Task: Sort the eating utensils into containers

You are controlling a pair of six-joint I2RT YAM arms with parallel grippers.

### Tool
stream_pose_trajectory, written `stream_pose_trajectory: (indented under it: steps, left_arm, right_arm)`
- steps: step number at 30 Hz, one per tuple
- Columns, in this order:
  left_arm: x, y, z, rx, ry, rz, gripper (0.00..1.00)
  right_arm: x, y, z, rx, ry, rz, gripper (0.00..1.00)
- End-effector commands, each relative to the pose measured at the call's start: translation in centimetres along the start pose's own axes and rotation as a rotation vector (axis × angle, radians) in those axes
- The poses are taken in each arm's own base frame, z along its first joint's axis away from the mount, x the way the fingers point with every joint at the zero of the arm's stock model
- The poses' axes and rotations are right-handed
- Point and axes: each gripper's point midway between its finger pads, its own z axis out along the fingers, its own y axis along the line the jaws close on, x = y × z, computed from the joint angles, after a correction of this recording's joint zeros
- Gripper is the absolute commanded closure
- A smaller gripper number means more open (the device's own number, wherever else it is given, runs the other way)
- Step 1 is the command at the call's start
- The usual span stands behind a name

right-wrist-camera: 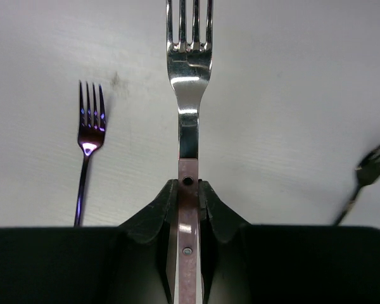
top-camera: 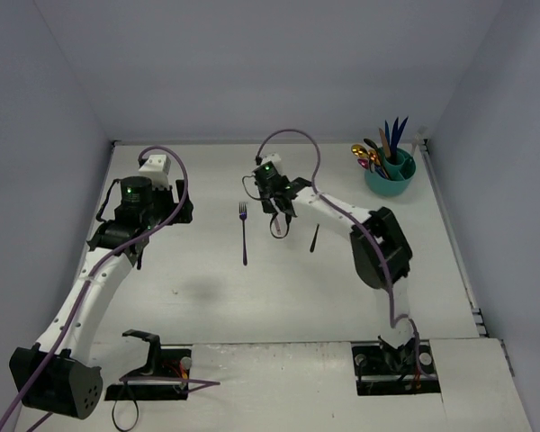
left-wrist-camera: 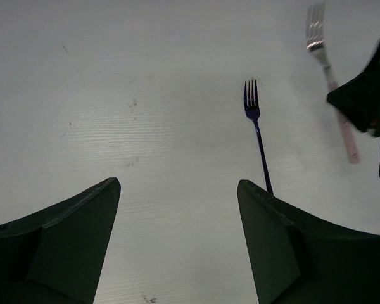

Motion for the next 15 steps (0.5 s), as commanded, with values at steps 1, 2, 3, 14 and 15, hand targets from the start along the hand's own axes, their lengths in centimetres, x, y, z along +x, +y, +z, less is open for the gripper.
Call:
stream_pose_trajectory:
  steps: [1, 2, 3, 14, 15]
  left_arm:
    - [-2.3, -0.1, -0.4, -0.001, -0.07, -0.002, 0.28]
    - [-2.2, -0.1, -0.4, 0.001, -0.069, -0.002, 0.28]
    - [-2.3, -0.1, -0.4, 0.0, -0.07, -0.003, 0.28]
    - [-2.3, -0.5, -0.4, 0.024, -0.073, -0.009, 0.28]
    - [-2.3, -0.5, -0.4, 0.024, -0.073, -0.009, 0.28]
  right_arm:
    - [-13.7, -9.2, -12.3, 0.04, -0.443, 0.158, 1.0]
    - [-15.1, -11.5, -14.0, 0.078, -0.511, 0.173, 1.0]
    - [-15.7, -13.4, -15.3, 0.118, -0.554, 0.182, 1.0]
    - [-17.6, -37.9, -23.7, 0.334, -0.888, 0.293, 1.0]
    - [-17.8, -38.7, -23.5, 0.323, -0.905, 0.284, 1.0]
